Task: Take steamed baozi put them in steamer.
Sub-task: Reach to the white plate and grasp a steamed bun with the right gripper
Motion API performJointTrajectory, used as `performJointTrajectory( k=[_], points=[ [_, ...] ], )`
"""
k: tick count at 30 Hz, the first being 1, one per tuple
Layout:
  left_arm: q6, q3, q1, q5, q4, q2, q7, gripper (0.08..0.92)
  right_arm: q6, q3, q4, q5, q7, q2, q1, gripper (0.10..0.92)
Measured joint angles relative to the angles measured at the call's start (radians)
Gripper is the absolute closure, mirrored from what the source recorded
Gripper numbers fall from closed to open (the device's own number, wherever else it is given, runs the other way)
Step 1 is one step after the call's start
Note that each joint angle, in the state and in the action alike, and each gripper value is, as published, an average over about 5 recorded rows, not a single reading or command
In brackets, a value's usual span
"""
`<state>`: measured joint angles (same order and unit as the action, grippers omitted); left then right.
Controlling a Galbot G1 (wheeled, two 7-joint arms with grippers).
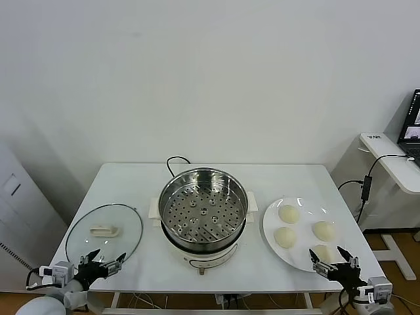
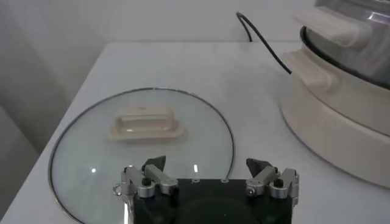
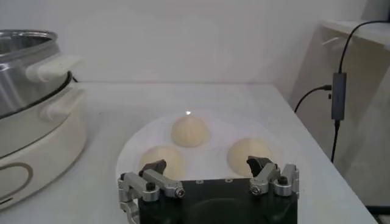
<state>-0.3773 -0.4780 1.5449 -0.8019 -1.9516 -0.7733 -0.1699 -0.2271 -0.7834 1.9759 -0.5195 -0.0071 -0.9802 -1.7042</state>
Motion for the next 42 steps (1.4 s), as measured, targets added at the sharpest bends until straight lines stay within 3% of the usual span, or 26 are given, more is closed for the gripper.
performJointTrajectory(
  k=[5, 16, 23, 30, 42],
  points=[
    [-0.002, -0.001, 0.001, 0.001, -0.005, -0.001, -0.001, 0.177, 0.031, -0.005, -0.031, 0.122, -0.027, 0.027, 0.04, 0.203],
    [-0.016, -0.005, 0.006, 0.008, -0.012, -0.005, -0.002, 0.177, 0.131, 0.061, -0.174, 0.58, -0.095, 0.157, 0.247, 0.203],
    [-0.031, -0.006, 0.002, 0.017, -0.014, -0.005, -0.003, 0.177, 0.158, 0.168, -0.266, 0.759, -0.242, 0.256, 0.437, 0.203],
    [-0.057, -0.004, -0.007, 0.038, -0.014, -0.012, -0.009, 0.177, 0.16, 0.38, -0.363, 0.779, -0.442, 0.366, 0.683, 0.203],
    [-0.088, -0.002, -0.021, 0.065, 0.0, -0.017, -0.003, 0.177, 0.17, 0.996, -0.602, 0.619, -0.749, 0.455, 1.278, 0.203]
  ],
)
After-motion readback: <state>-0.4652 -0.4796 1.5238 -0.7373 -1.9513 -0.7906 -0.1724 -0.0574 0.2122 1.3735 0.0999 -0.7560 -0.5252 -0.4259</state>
